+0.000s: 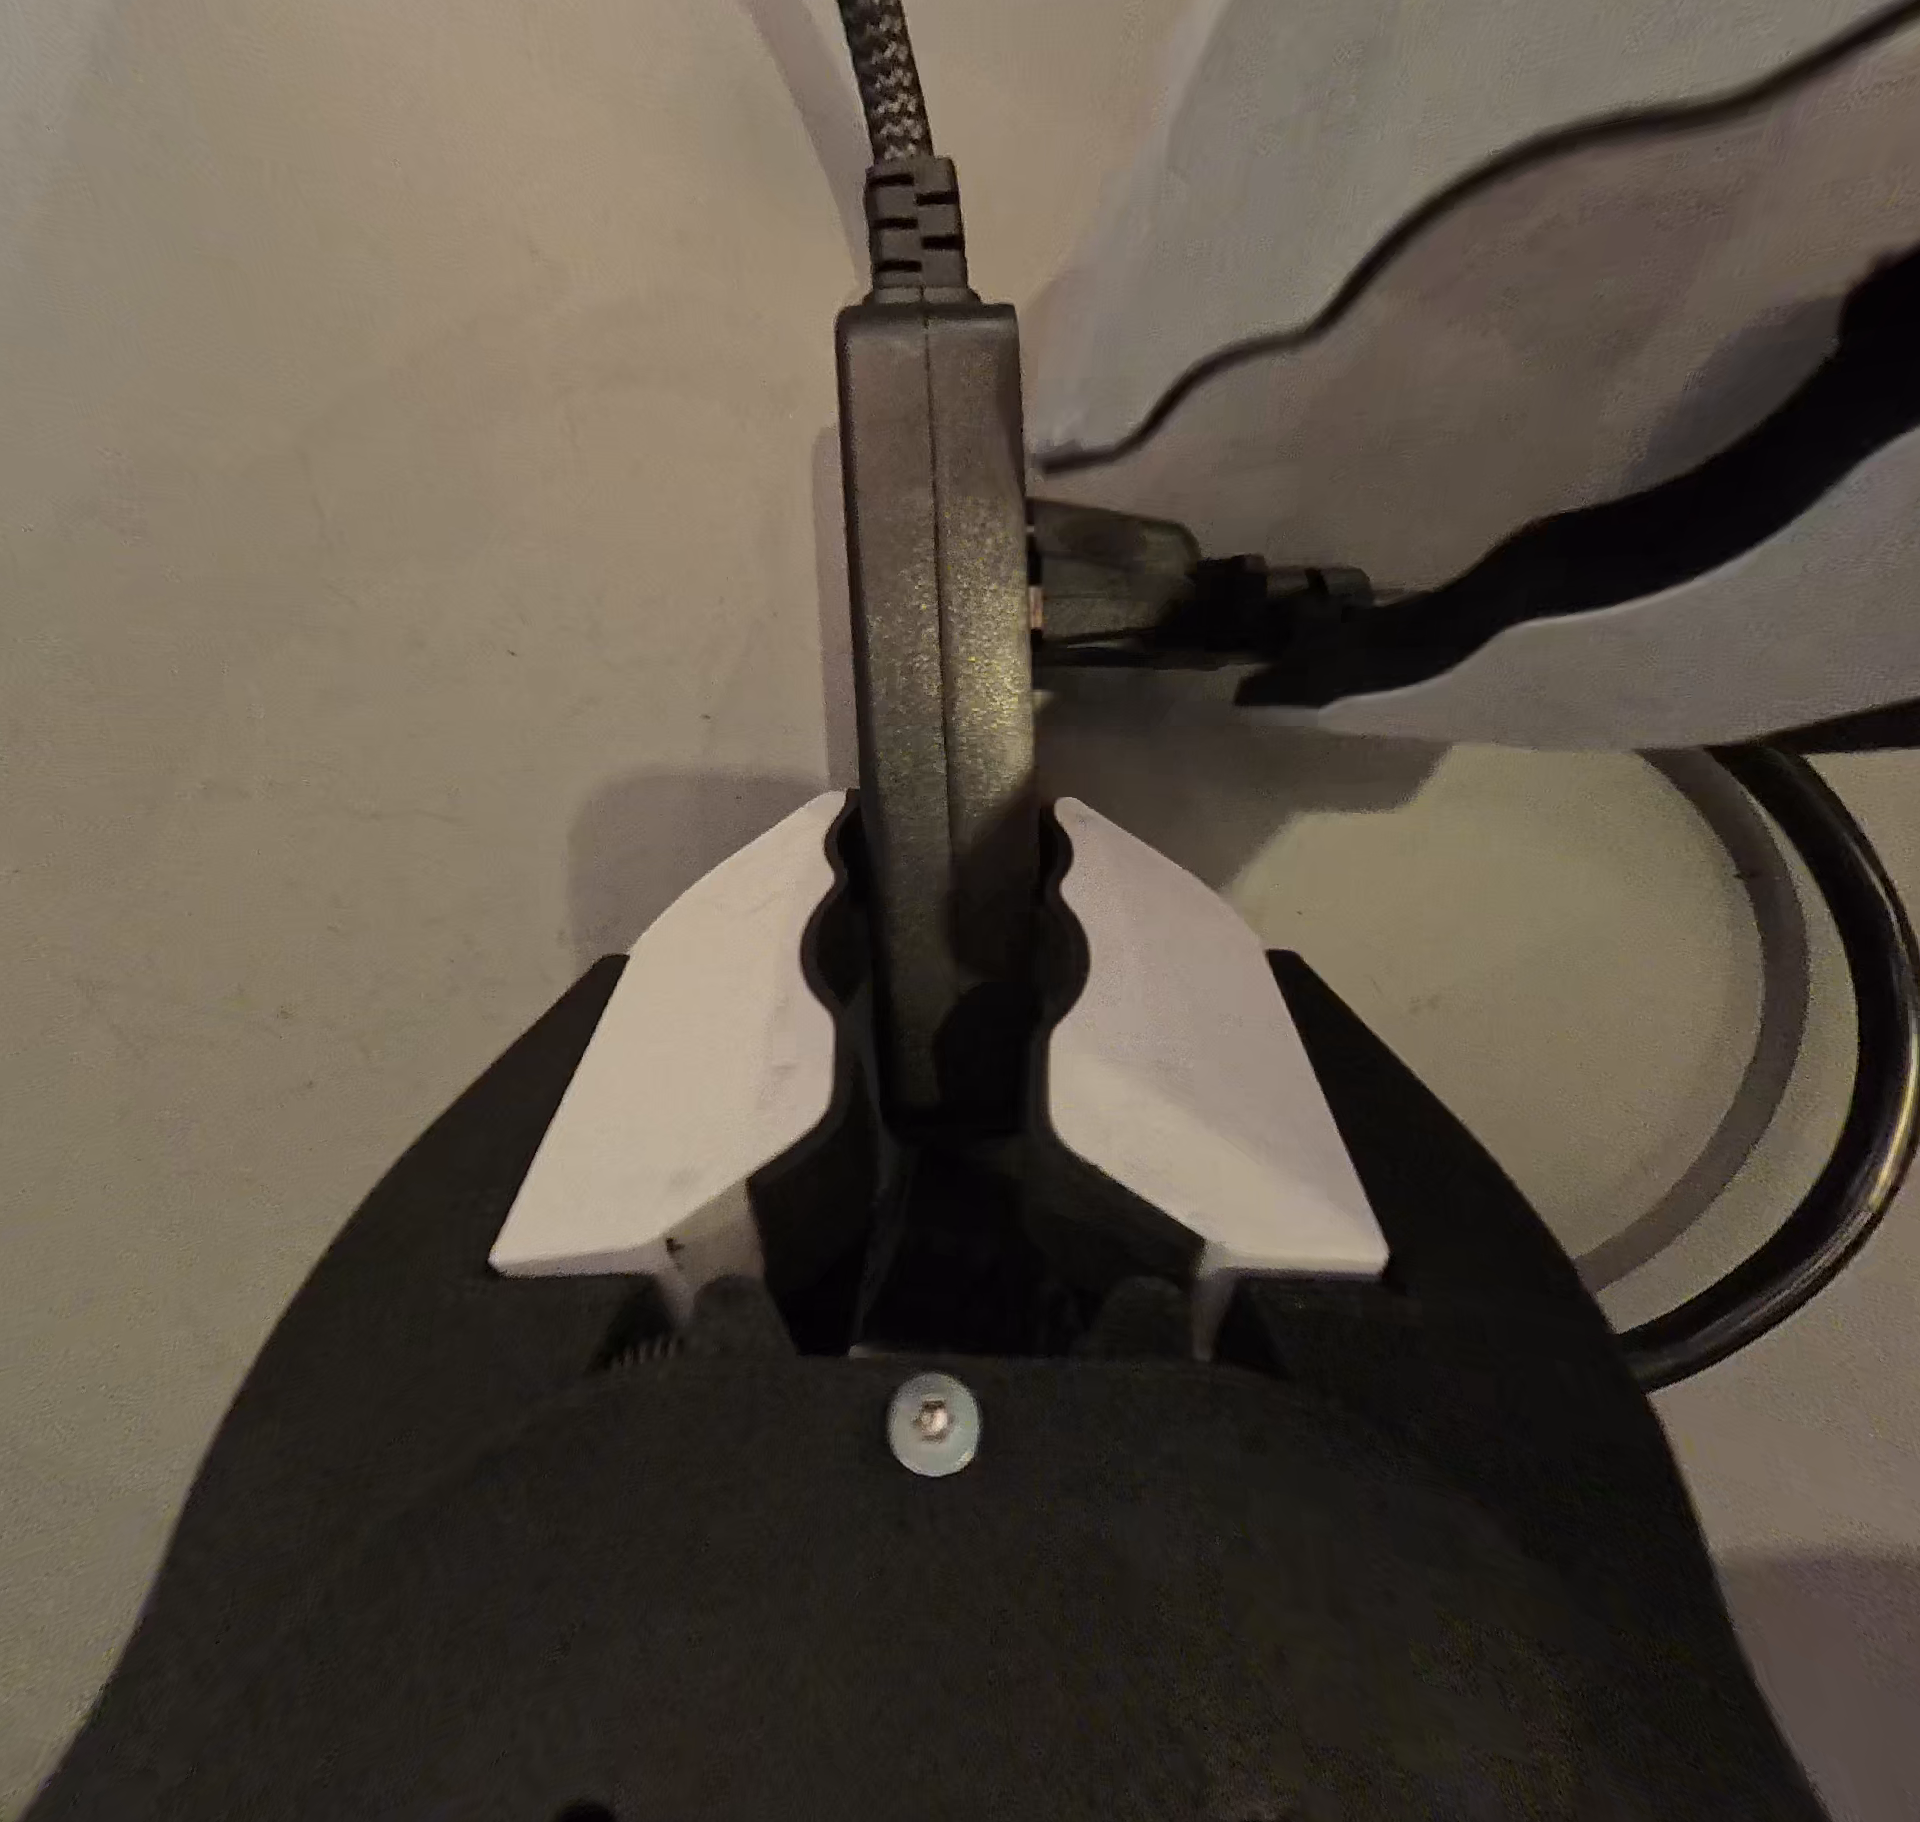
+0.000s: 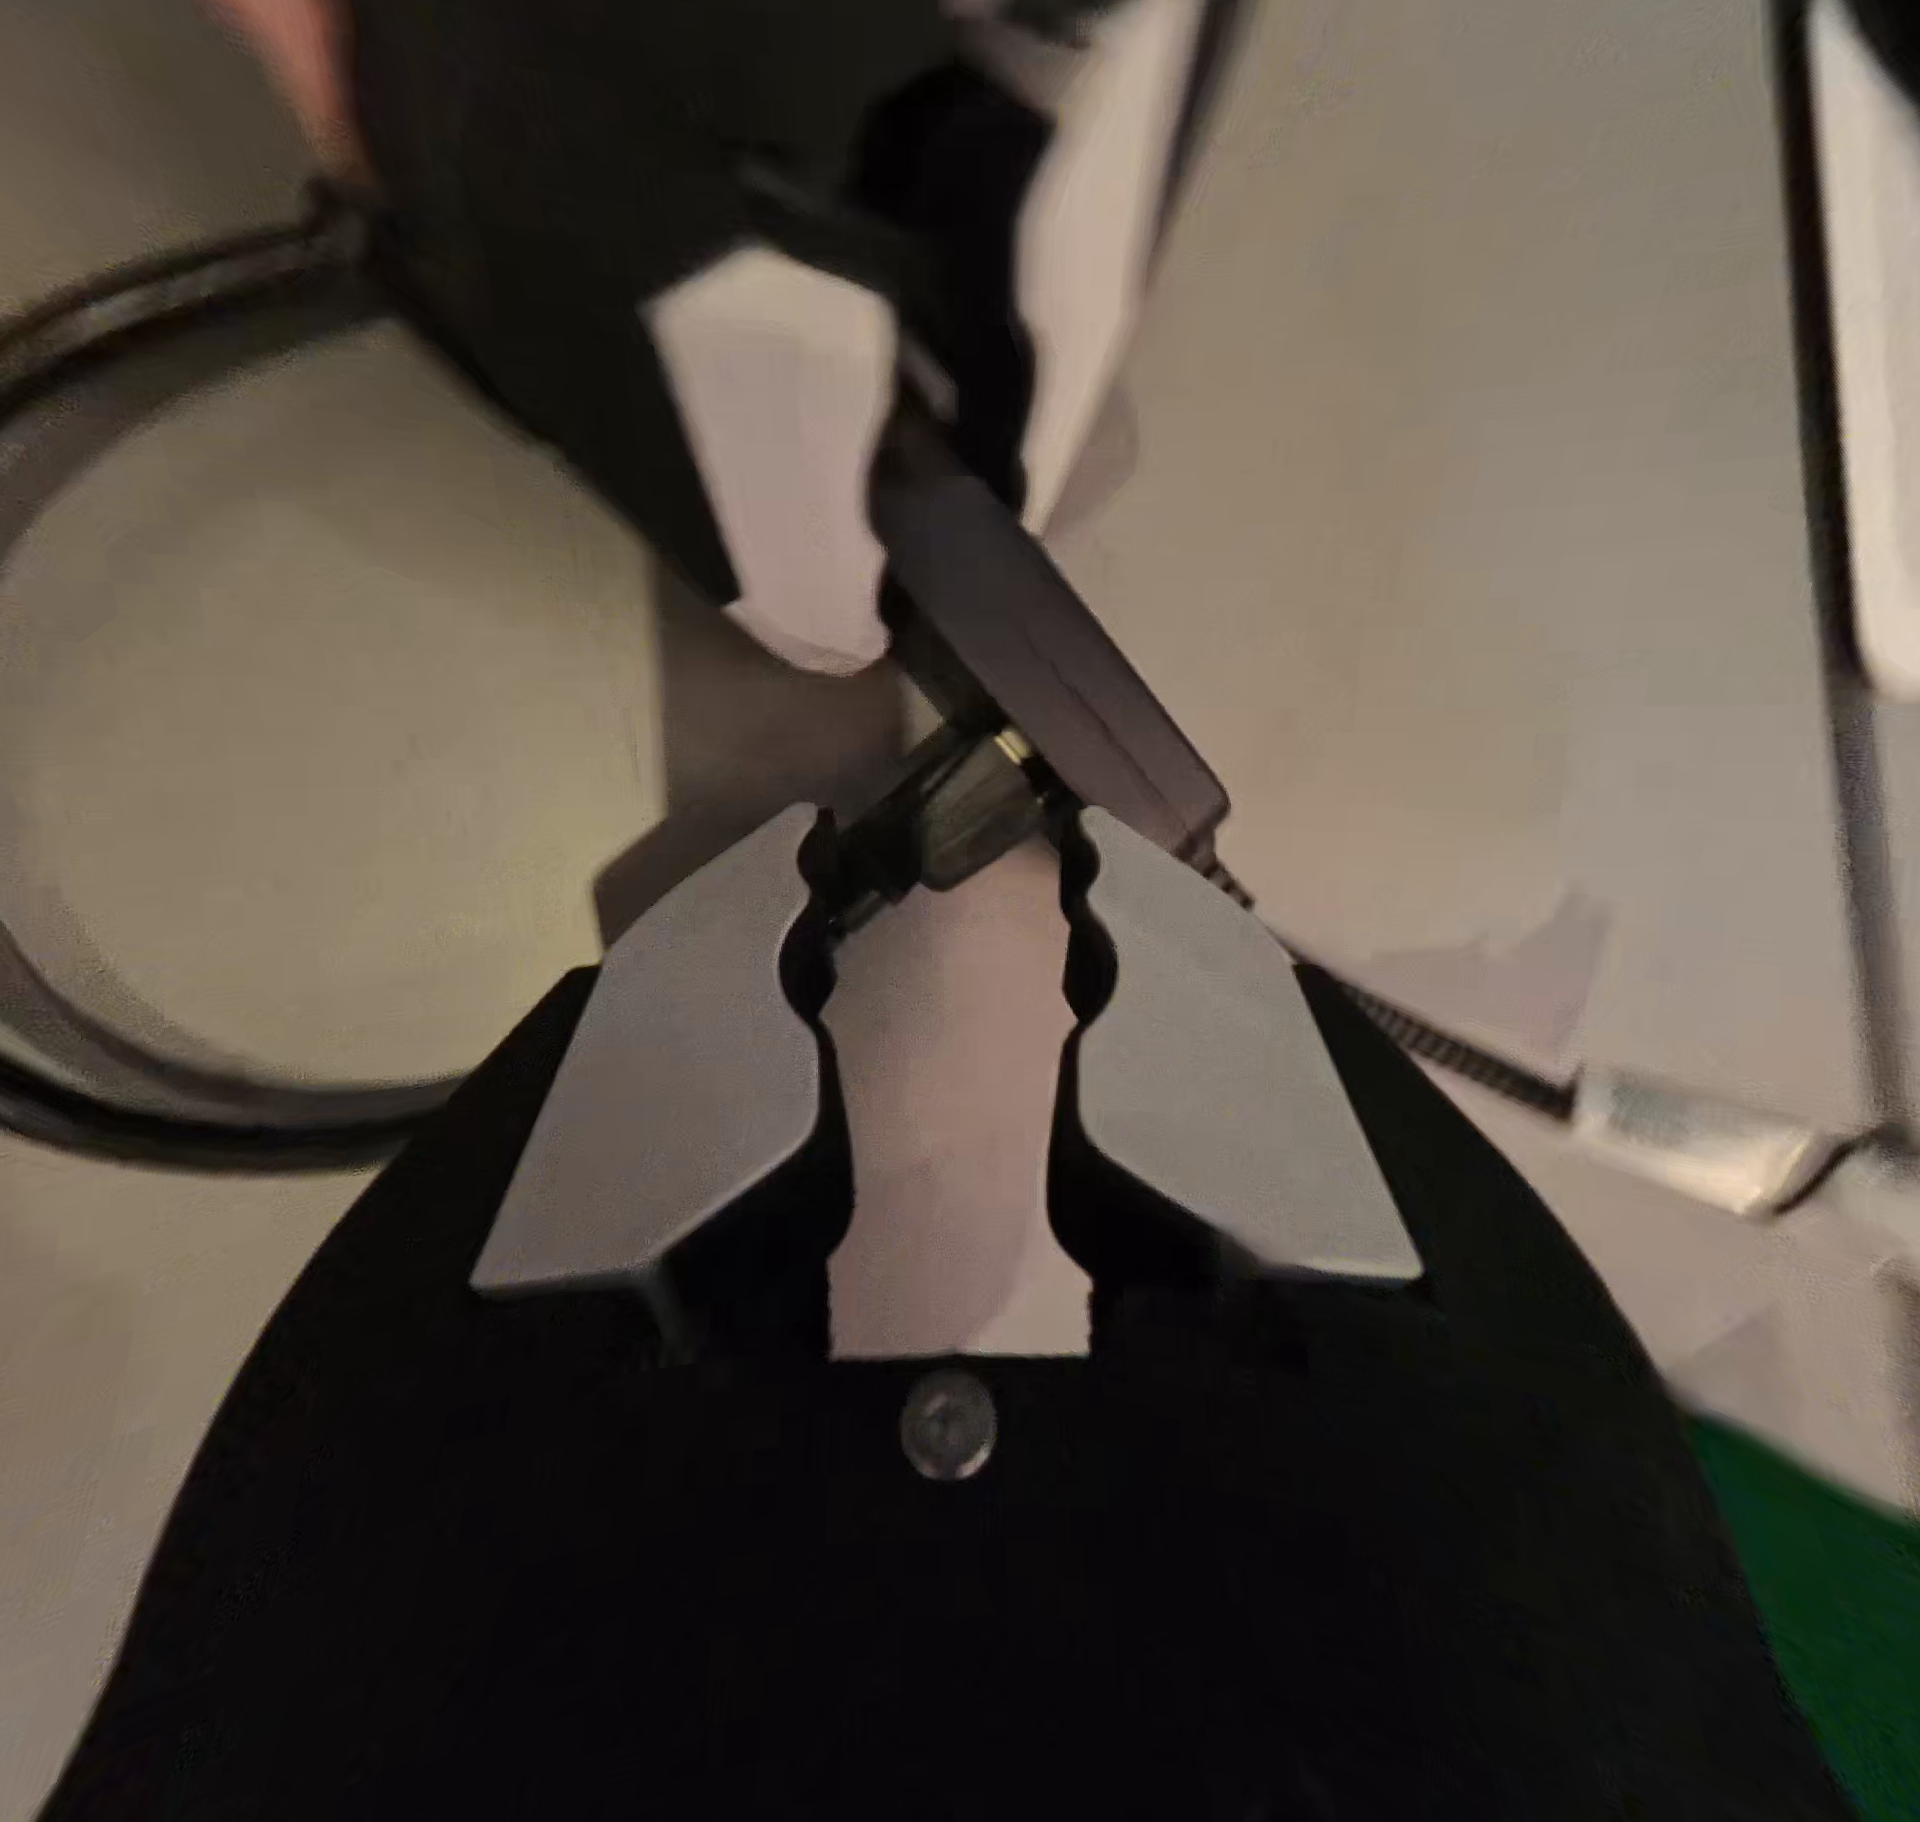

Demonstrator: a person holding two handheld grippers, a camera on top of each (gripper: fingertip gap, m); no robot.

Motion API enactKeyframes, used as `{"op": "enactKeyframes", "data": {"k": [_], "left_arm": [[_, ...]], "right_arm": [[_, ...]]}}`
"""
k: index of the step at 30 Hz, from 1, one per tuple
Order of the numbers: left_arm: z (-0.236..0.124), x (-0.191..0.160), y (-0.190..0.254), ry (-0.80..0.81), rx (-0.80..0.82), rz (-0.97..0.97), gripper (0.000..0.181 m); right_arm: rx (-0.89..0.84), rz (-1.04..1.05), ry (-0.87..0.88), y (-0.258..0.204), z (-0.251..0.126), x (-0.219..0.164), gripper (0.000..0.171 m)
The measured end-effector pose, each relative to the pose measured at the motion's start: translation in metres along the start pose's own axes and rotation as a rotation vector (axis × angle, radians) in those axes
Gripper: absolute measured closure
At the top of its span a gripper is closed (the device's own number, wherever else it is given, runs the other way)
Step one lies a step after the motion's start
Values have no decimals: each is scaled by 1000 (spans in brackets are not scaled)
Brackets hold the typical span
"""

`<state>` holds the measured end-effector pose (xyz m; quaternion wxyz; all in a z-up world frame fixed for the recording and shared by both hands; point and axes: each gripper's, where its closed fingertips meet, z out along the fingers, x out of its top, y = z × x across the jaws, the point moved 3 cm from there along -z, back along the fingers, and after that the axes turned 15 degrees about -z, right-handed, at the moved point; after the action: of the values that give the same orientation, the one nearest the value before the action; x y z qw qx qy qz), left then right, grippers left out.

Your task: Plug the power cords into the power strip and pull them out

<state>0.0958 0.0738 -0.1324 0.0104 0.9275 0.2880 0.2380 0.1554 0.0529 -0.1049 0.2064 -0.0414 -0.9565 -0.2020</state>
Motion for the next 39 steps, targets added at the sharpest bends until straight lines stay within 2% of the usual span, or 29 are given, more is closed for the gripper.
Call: {"op": "enactKeyframes", "data": {"k": [3,8,11,14,15,19,25,31,39], "left_arm": [[0,0,0,-1,13,-10,152],[2,2,2,7,30,-16,152],[3,3,4,15,33,0,151],[3,3,5,5,31,4,149],[3,4,6,7,19,10,148],[8,10,7,75,-28,52,141],[9,11,7,82,-20,93,141],[8,11,8,70,2,88,141],[9,11,6,83,-26,113,139]], "right_arm": [[-52,232,92,-4,1,-4,124],[-172,362,67,-2,16,-9,123],[-98,518,72,-6,29,-12,116],[-113,487,65,3,29,-14,139],[-100,476,70,4,30,-14,141],[-78,418,74,5,30,-13,142],[-31,395,119,6,31,-15,139],[31,243,160,10,31,-18,139],[62,226,227,12,30,-19,138]]}}
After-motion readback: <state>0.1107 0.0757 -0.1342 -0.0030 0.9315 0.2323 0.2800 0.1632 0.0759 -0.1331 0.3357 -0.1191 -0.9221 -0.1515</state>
